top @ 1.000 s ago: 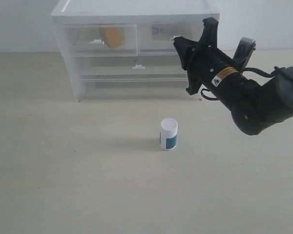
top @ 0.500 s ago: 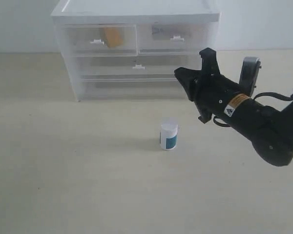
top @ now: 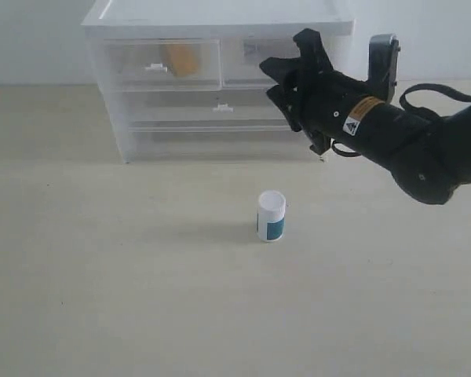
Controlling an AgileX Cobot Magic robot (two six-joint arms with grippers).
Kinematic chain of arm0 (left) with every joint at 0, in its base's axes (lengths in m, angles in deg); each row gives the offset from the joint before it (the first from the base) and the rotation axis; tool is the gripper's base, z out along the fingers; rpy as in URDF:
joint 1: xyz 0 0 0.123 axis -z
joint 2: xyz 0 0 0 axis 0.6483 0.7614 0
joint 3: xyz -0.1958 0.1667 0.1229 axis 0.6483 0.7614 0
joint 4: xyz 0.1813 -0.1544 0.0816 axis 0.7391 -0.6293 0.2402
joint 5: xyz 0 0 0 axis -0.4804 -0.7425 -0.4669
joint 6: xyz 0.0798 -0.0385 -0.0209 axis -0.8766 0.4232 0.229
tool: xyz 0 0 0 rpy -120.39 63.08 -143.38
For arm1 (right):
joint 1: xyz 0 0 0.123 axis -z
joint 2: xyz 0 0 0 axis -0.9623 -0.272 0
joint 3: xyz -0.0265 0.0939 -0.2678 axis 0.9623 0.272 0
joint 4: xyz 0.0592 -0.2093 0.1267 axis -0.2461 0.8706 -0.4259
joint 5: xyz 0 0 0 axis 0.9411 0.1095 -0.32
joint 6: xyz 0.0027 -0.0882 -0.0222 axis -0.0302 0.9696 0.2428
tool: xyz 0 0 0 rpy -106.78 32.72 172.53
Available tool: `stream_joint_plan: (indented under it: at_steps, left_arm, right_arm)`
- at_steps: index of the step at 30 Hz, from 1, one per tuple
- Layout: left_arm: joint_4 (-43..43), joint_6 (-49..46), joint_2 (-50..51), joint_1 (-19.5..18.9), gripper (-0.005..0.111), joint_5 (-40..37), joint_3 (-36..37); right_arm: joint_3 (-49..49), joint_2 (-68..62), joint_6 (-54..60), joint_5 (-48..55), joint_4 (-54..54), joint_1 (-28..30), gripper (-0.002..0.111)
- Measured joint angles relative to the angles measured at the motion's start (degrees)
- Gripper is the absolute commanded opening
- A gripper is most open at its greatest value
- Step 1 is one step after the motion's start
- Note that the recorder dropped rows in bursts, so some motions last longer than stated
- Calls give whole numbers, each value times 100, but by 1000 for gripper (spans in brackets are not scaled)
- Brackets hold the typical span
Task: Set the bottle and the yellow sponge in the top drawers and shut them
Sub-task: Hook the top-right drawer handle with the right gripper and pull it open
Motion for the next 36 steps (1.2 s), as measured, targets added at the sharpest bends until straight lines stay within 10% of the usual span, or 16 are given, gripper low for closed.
stream_joint_plan:
  at_steps: [21, 28, 36]
  left_arm:
    - [0, 0, 0, 0, 4, 0, 0]
    - [0, 0, 0, 0, 4, 0, 0]
    - [0, 0, 0, 0, 4, 0, 0]
  right_arm:
    - [-641, 0, 63, 966, -628, -10, 46]
    - [-654, 1, 498, 1186, -1236, -42, 1]
    - [-654, 1, 680, 1264, -1413, -31, 0]
